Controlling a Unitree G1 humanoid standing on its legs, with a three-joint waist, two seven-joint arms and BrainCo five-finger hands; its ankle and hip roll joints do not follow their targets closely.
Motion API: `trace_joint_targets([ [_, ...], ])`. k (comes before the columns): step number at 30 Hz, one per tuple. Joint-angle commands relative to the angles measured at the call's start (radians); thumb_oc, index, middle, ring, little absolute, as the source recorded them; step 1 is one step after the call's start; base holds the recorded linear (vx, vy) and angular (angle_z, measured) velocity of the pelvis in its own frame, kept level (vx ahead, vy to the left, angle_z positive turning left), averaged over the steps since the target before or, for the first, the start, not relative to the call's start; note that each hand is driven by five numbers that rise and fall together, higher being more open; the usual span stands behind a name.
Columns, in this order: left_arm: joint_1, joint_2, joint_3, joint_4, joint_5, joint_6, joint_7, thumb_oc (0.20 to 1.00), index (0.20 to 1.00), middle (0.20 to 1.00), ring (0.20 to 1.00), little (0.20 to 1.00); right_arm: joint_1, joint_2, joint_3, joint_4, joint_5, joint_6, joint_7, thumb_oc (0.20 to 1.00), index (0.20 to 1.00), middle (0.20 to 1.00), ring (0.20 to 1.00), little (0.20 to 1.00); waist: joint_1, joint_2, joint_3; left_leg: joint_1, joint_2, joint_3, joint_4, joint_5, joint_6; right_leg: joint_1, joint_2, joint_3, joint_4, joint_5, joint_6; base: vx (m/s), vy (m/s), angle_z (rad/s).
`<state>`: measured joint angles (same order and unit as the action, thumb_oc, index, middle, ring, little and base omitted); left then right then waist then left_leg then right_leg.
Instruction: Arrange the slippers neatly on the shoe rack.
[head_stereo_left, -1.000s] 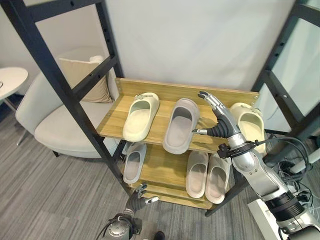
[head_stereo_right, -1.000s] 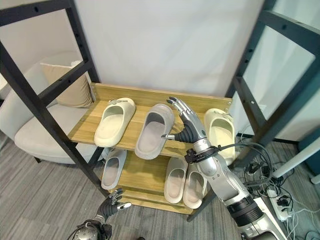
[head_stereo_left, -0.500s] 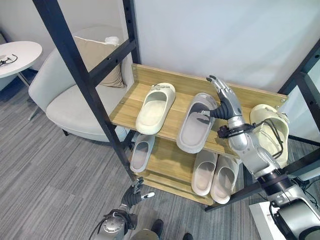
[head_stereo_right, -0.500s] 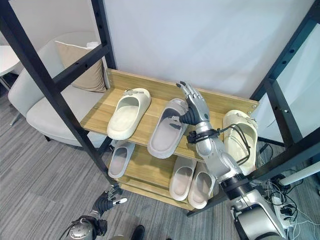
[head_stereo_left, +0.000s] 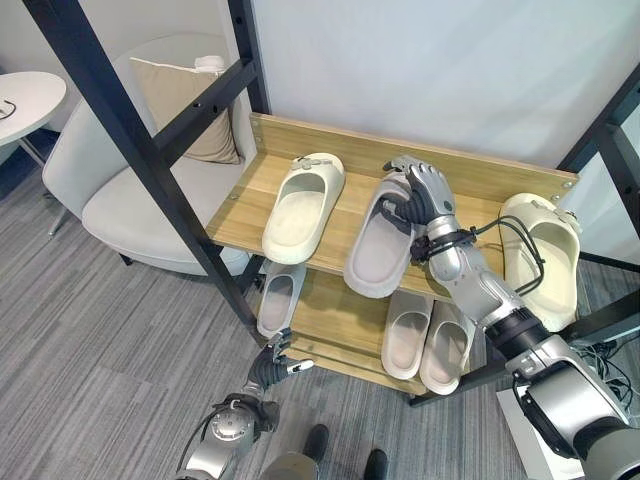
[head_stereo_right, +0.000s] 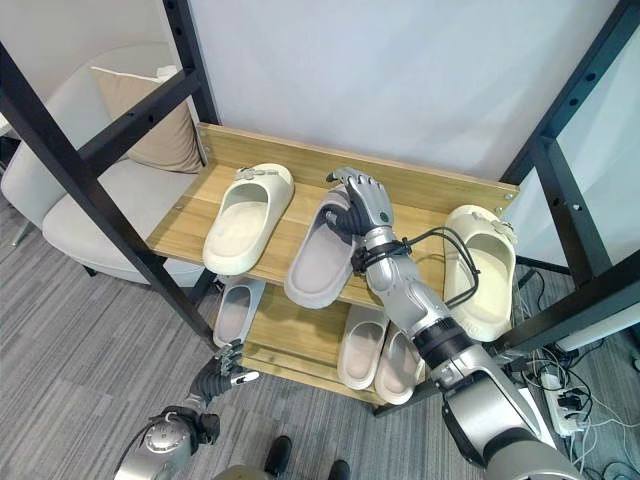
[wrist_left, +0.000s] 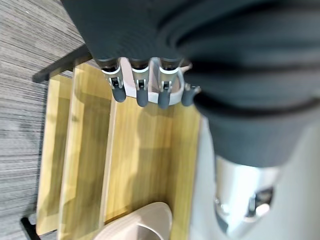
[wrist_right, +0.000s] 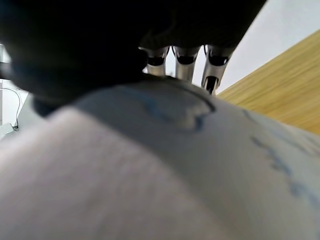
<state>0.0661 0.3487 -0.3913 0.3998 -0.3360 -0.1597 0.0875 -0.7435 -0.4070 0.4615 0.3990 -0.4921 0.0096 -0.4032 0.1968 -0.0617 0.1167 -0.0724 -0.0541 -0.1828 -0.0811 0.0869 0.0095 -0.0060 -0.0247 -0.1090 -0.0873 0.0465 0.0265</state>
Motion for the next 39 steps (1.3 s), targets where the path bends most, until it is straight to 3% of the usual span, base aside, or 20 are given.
trace_joint_targets([
  [1, -0.036, 0.004, 0.001, -0.03, -0.024, -0.032, 0.012, 1.0, 1.0, 1.0, 1.0, 1.0, -0.083, -0.029, 0.011, 0.09, 0.003, 0.07, -0.008, 0.2, 0.2, 0.2, 0.2, 0.2, 0.026, -0.01, -0.003, 0.042, -0.007, -0.006, -0.006, -0.075, 0.038, 0.046, -0.031, 0.009, 0.035, -0.041, 0.032, 0.0, 0.0, 0.0],
  [9, -0.014, 0.005, 0.036, -0.032, -0.014, 0.005, 0.011, 1.0, 1.0, 1.0, 1.0, 1.0, -0.044, -0.033, -0.041, 0.026, 0.016, 0.118, 0.008, 0.2, 0.2, 0.2, 0.2, 0.2, 0.007, -0.013, -0.026, 0.064, -0.006, -0.008, -0.006, -0.089, 0.037, 0.066, -0.029, 0.012, 0.029, -0.047, 0.03, 0.01, 0.001, 0.0],
  [11, 0.012, 0.005, 0.083, -0.034, 0.01, 0.008, 0.018, 1.0, 1.0, 1.0, 1.0, 1.0, 0.16, -0.06, -0.2, -0.274, 0.031, 0.051, -0.049, 0.2, 0.2, 0.2, 0.2, 0.2, -0.01, -0.002, -0.04, 0.07, -0.008, -0.006, -0.006, -0.085, 0.037, 0.069, -0.031, 0.013, 0.029, -0.042, 0.033, 0.03, 0.001, 0.06],
  [13, 0.022, 0.005, 0.092, -0.038, 0.017, 0.005, 0.022, 1.0, 1.0, 1.0, 1.0, 1.0, 0.222, -0.061, -0.245, -0.363, 0.026, 0.028, -0.06, 0.2, 0.2, 0.2, 0.2, 0.2, -0.012, 0.0, -0.044, 0.072, -0.008, -0.005, -0.006, -0.086, 0.036, 0.07, -0.031, 0.014, 0.028, -0.044, 0.033, 0.0, -0.006, -0.02],
  [14, 0.052, -0.005, 0.122, -0.049, 0.037, -0.005, 0.036, 1.0, 1.0, 1.0, 1.0, 1.0, 0.362, -0.043, -0.341, -0.571, 0.053, -0.059, -0.095, 0.2, 0.2, 0.2, 0.2, 0.2, -0.027, 0.008, -0.047, 0.076, -0.006, -0.002, -0.006, -0.085, 0.032, 0.071, -0.031, 0.011, 0.027, -0.045, 0.034, 0.0, 0.0, 0.0],
  [16, 0.073, -0.01, 0.136, -0.063, 0.045, -0.01, 0.05, 1.0, 1.0, 1.0, 1.0, 1.0, 0.431, -0.021, -0.371, -0.695, 0.106, -0.12, -0.101, 0.2, 0.2, 0.2, 0.2, 0.2, -0.038, 0.011, -0.05, 0.076, -0.004, 0.001, -0.006, -0.083, 0.029, 0.072, -0.029, 0.015, 0.026, -0.045, 0.034, -0.01, -0.03, 0.07],
  [18, 0.092, -0.015, 0.146, -0.084, 0.044, -0.012, 0.06, 1.0, 1.0, 1.0, 1.0, 1.0, 0.511, 0.013, -0.347, -0.813, 0.305, -0.224, -0.038, 0.2, 0.2, 0.2, 0.2, 0.2, -0.051, 0.014, -0.051, 0.076, -0.002, 0.01, -0.006, -0.081, 0.024, 0.072, -0.029, 0.018, 0.023, -0.043, 0.036, 0.0, -0.033, -0.21],
  [21, 0.105, -0.015, 0.146, -0.093, 0.032, -0.02, 0.06, 1.0, 1.0, 1.0, 1.0, 1.0, 0.548, 0.026, -0.304, -0.877, 0.511, -0.299, 0.055, 0.2, 0.2, 0.2, 0.2, 0.2, -0.058, 0.017, -0.052, 0.086, 0.002, 0.017, -0.006, -0.091, 0.019, 0.081, -0.026, 0.021, 0.02, -0.049, 0.035, 0.0, -0.029, -0.09],
  [22, 0.102, -0.014, 0.142, -0.097, 0.015, -0.025, 0.064, 1.0, 1.0, 1.0, 1.0, 1.0, 0.549, 0.04, -0.261, -0.893, 0.644, -0.329, 0.101, 0.2, 0.2, 0.2, 0.2, 0.2, -0.06, 0.019, -0.052, 0.087, 0.004, 0.023, -0.006, -0.088, 0.016, 0.079, -0.026, 0.022, 0.022, -0.048, 0.034, -0.02, -0.021, -0.12],
  [26, 0.095, -0.014, 0.132, -0.091, 0.005, -0.029, 0.069, 1.0, 1.0, 1.0, 1.0, 1.0, 0.544, 0.071, -0.189, -0.921, 0.83, -0.362, 0.184, 0.2, 0.2, 0.2, 0.2, 0.2, -0.06, 0.023, -0.052, 0.089, 0.005, 0.026, -0.006, -0.085, 0.012, 0.08, -0.025, 0.022, 0.024, -0.046, 0.033, -0.01, -0.011, -0.01],
  [29, 0.082, -0.011, 0.12, -0.102, -0.003, -0.045, 0.078, 1.0, 1.0, 1.0, 1.0, 1.0, 0.499, 0.113, -0.023, -0.914, 1.101, -0.36, 0.328, 0.2, 0.2, 0.2, 0.2, 0.2, -0.046, 0.025, -0.058, 0.09, 0.006, 0.025, -0.006, -0.081, 0.006, 0.081, -0.026, 0.013, 0.029, -0.045, 0.031, -0.02, -0.014, 0.01],
  [31, 0.082, -0.011, 0.121, -0.102, -0.003, -0.045, 0.078, 1.0, 1.0, 1.0, 1.0, 1.0, 0.498, 0.113, -0.022, -0.912, 1.102, -0.361, 0.329, 0.2, 0.2, 0.2, 0.2, 0.2, -0.047, 0.025, -0.058, 0.09, 0.006, 0.025, -0.006, -0.081, 0.006, 0.081, -0.026, 0.013, 0.029, -0.045, 0.031, -0.01, -0.01, 0.08],
  [32, 0.073, -0.009, 0.12, -0.094, -0.001, -0.05, 0.079, 1.0, 1.0, 1.0, 1.0, 1.0, 0.478, 0.12, 0.058, -0.881, 1.188, -0.335, 0.391, 0.2, 0.2, 0.2, 0.2, 0.2, -0.038, 0.024, -0.06, 0.09, 0.006, 0.023, -0.006, -0.078, 0.003, 0.082, -0.026, 0.008, 0.032, -0.048, 0.028, -0.02, -0.009, 0.12],
  [34, 0.068, -0.01, 0.124, -0.089, -0.004, -0.057, 0.081, 1.0, 1.0, 1.0, 1.0, 1.0, 0.48, 0.117, 0.095, -0.858, 1.217, -0.32, 0.424, 0.2, 0.2, 0.2, 0.2, 0.2, -0.035, 0.024, -0.06, 0.09, 0.007, 0.021, -0.006, -0.076, 0.001, 0.082, -0.028, 0.002, 0.036, -0.048, 0.027, -0.02, -0.006, 0.08],
  [39, 0.053, -0.021, 0.129, -0.063, -0.003, -0.07, 0.077, 1.0, 1.0, 1.0, 1.0, 1.0, 0.541, 0.088, 0.173, -0.777, 1.211, -0.273, 0.493, 0.2, 0.2, 0.2, 0.2, 0.2, -0.03, 0.022, -0.051, 0.085, 0.006, 0.012, -0.006, -0.071, -0.001, 0.078, -0.03, -0.012, 0.039, -0.047, 0.029, -0.03, -0.001, 0.1],
])
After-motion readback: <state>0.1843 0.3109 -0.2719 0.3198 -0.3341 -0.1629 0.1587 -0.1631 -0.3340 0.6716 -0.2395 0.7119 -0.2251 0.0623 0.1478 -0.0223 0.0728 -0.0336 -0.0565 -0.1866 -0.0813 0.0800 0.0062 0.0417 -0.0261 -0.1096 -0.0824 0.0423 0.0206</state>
